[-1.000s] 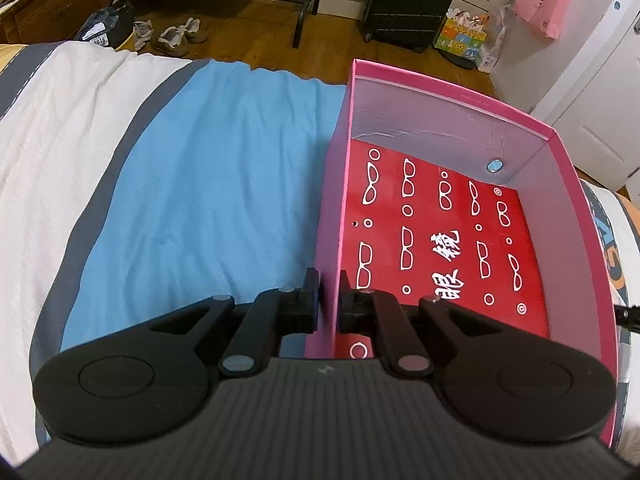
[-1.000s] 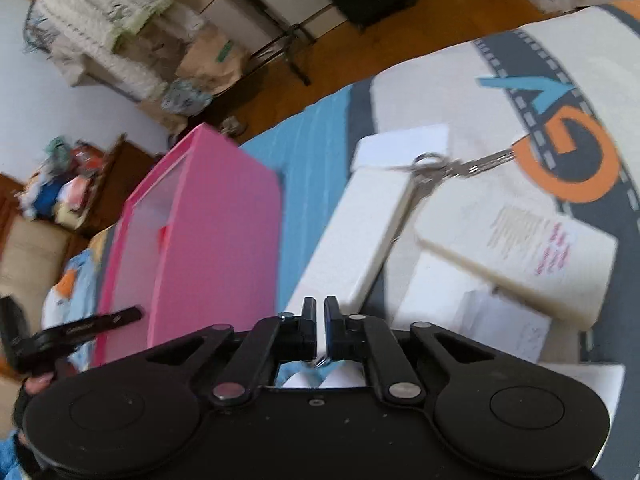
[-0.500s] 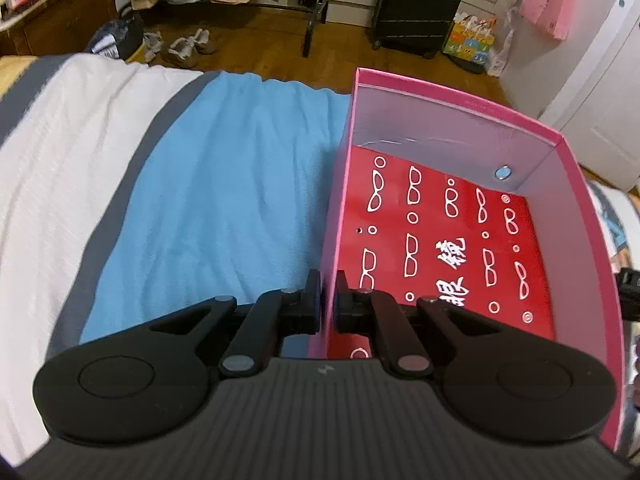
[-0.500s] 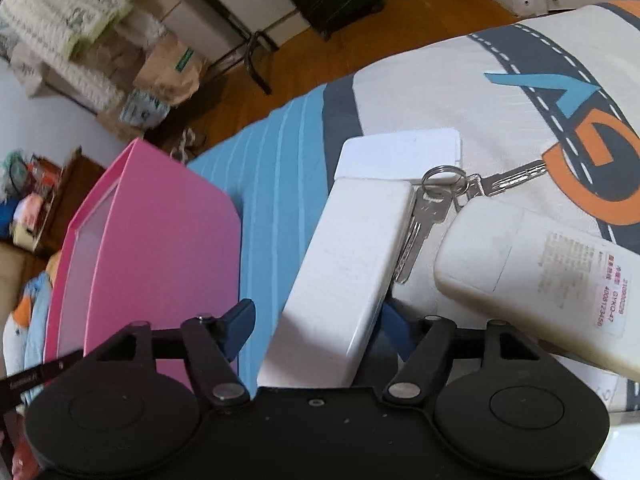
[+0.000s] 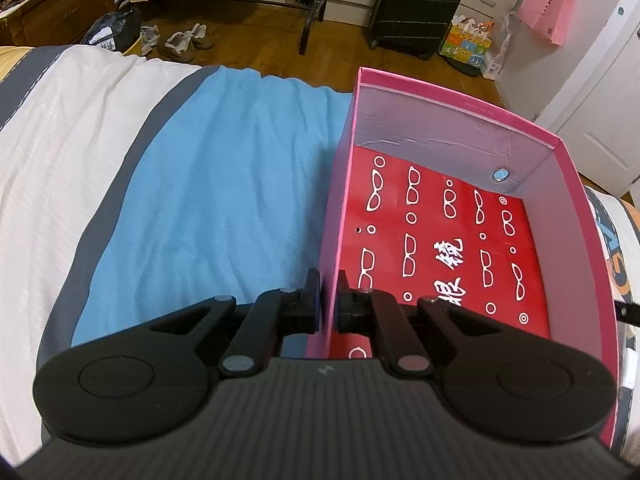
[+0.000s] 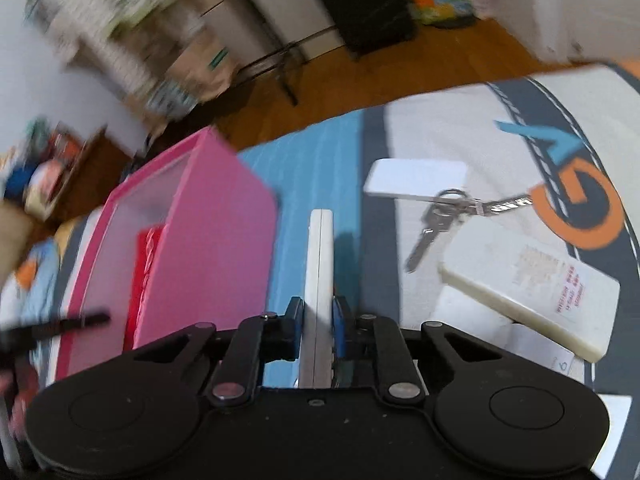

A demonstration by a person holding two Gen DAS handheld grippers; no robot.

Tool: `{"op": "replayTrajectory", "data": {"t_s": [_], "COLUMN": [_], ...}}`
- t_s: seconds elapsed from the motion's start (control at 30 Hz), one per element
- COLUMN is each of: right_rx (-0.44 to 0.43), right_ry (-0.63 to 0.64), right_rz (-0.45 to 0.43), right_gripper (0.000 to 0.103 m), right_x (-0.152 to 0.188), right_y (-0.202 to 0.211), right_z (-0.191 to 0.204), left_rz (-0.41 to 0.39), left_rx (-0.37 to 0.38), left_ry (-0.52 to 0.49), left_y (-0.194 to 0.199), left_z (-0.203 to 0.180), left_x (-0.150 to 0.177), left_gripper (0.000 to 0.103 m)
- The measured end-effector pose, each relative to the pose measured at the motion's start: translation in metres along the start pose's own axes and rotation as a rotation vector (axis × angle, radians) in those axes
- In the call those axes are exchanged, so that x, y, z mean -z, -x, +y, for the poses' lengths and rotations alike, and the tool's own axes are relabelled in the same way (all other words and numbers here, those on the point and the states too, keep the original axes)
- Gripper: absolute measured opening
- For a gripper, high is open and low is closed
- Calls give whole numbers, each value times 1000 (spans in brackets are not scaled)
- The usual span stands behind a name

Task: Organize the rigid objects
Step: 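Grasp the white remote control with the right tool while the left tool holds the box rim, then lower the white remote into the pink box and open the right tool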

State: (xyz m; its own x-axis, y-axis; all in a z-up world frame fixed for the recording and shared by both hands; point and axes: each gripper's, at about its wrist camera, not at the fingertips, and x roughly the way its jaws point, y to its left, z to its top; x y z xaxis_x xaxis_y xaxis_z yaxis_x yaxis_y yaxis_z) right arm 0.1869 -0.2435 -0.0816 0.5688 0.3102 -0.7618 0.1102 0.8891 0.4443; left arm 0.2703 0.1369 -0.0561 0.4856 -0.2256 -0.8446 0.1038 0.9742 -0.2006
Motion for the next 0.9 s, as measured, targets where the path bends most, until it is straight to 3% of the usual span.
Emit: {"op": "replayTrajectory", "data": {"t_s": [0.1, 0.2, 0.4, 0.5, 0.67, 0.8, 0.9], "right_rx": [-7, 57, 39, 66, 88, 120, 93], "right_ry": [89, 195, 165, 163, 213, 272, 344], "right_rz": [36, 37, 85, 52, -18, -116, -216], "right_gripper": [21, 24, 27, 21, 21, 21, 21], "right_x": [3, 6, 6, 4, 10, 15, 17], "right_y": [-4, -8, -19, -25, -10, 14, 38], "right_z": [13, 28, 21, 21, 33, 47, 65], "left_rz": [1, 1, -9, -5, -1, 5, 21], "left_rx": [1, 5, -5, -1, 19, 20, 37], "left_ry": [5, 8, -5, 2, 29, 20, 16], "left_y": [1, 1, 1, 0, 1, 2, 3], "left_z": [2, 3, 0, 1, 5, 2, -3], "left_x": [-1, 0, 2, 2, 1, 1, 3], "left_gripper": [5, 5, 5, 5, 6, 6, 7]}}
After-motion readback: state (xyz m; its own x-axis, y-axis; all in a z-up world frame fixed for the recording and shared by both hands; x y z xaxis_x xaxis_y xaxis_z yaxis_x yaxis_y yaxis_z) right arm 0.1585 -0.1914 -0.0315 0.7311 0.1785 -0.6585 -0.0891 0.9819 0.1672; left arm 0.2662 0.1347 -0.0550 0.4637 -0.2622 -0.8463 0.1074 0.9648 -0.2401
